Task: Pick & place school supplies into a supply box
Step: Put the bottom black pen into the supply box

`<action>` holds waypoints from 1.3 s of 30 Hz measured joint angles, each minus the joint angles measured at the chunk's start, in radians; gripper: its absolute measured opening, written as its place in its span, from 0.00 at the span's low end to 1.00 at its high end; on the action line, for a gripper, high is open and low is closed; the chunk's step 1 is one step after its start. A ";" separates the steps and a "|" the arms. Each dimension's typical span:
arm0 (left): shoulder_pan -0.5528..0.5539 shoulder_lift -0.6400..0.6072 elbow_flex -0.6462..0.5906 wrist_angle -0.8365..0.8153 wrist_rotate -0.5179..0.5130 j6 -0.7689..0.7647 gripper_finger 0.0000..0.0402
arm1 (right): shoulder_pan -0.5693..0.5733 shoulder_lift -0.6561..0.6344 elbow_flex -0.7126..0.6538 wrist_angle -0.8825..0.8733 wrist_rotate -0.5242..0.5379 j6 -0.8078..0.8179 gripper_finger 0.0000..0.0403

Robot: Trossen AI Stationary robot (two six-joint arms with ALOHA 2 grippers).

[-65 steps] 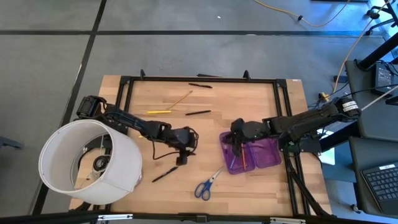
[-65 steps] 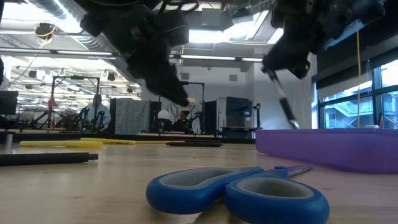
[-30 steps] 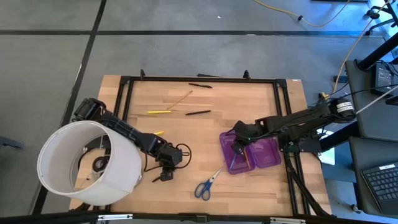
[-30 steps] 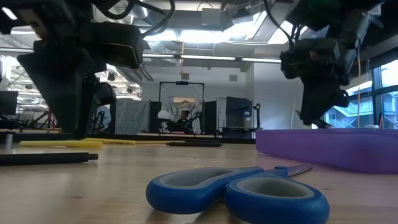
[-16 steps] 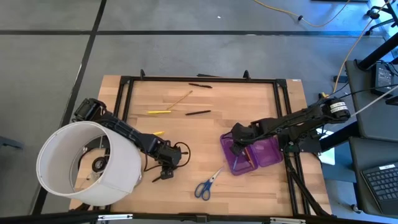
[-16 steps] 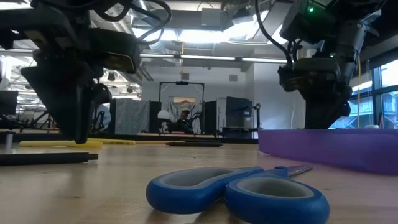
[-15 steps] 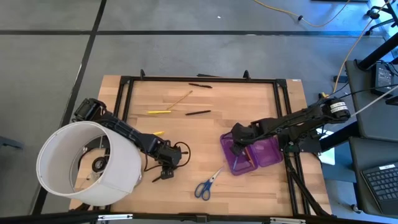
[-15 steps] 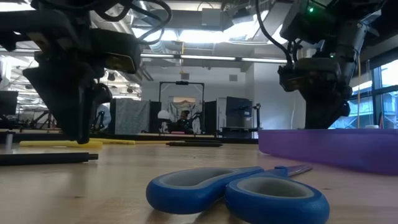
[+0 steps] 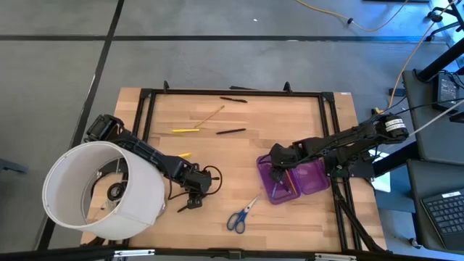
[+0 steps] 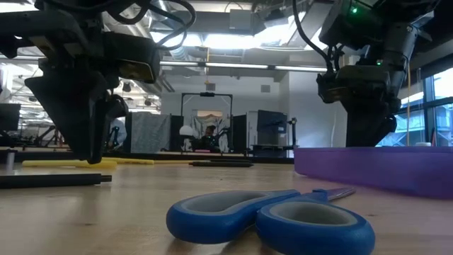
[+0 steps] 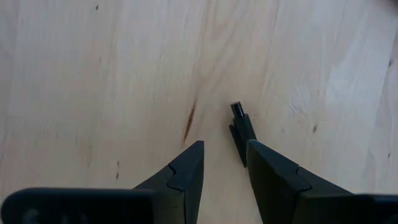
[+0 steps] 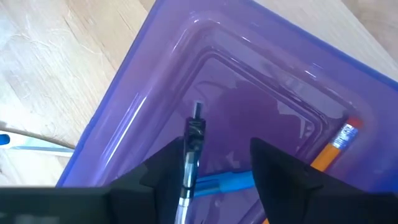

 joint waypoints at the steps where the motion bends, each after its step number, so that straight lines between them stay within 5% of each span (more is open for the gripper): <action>1: 0.000 0.000 0.000 0.000 0.001 0.000 0.28 | 0.000 0.000 0.000 0.000 0.000 -0.001 0.46; 9: 0.000 0.000 0.000 0.042 0.068 -0.012 0.32 | 0.000 0.000 0.000 0.000 0.000 -0.002 0.46; 20: 0.000 0.000 0.000 0.056 0.056 -0.036 0.49 | 0.000 0.000 0.000 0.000 0.000 -0.025 0.45; 33: -0.021 0.009 0.000 0.054 -0.042 0.017 0.46 | 0.000 0.000 0.000 -0.001 0.000 -0.025 0.45; 39: -0.027 0.064 0.000 0.080 -0.006 -0.002 0.46 | 0.000 -0.001 0.000 -0.002 0.000 -0.025 0.45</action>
